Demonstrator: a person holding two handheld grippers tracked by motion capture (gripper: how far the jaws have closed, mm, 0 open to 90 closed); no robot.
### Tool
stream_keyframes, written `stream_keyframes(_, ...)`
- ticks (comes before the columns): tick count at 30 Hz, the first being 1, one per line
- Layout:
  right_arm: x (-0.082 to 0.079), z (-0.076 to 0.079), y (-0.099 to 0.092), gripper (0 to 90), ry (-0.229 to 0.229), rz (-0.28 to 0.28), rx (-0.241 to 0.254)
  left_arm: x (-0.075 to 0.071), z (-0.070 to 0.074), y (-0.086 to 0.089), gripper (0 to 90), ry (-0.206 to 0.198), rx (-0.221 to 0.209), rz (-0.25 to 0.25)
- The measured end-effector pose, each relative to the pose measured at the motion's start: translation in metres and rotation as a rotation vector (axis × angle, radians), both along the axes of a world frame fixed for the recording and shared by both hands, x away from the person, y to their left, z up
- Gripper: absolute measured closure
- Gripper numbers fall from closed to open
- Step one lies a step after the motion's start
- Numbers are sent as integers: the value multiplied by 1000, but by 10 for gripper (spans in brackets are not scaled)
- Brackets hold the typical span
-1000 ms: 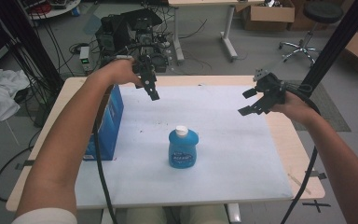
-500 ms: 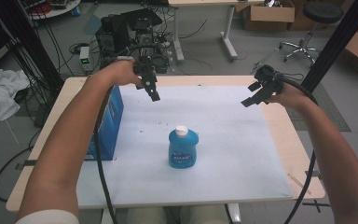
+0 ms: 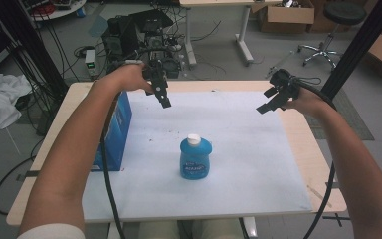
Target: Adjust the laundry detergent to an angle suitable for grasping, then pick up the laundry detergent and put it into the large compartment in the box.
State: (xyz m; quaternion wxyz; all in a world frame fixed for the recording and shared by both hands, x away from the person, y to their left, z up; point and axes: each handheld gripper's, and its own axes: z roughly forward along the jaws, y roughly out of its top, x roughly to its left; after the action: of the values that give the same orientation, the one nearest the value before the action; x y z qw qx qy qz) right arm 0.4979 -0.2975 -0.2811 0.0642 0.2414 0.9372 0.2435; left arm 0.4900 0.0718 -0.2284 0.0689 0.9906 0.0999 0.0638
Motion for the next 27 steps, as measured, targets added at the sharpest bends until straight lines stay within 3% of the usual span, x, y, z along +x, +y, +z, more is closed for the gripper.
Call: stream_keyframes(27, -5, 6, 5, 156, -10, 18, -12, -6, 6, 6, 205, -15, -8, 13)
